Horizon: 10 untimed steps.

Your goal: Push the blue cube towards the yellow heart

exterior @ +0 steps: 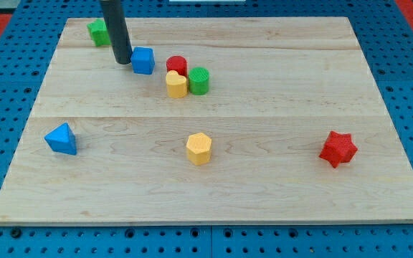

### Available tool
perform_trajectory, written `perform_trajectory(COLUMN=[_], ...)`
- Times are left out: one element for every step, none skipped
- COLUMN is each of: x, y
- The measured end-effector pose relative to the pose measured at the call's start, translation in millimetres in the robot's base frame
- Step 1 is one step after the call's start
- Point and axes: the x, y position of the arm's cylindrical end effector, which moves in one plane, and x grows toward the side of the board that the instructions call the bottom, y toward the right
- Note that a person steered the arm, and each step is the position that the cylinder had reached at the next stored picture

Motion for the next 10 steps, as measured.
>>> perform_trajectory(x=[-43.9,-57.6,-21.2,9.0,12.2,15.7,61.7,74.0,74.0,70.5], y=[-10.6,8.1,27.0,29.0,17.8,-37.1,-56.3,-28.7,10.9,26.2])
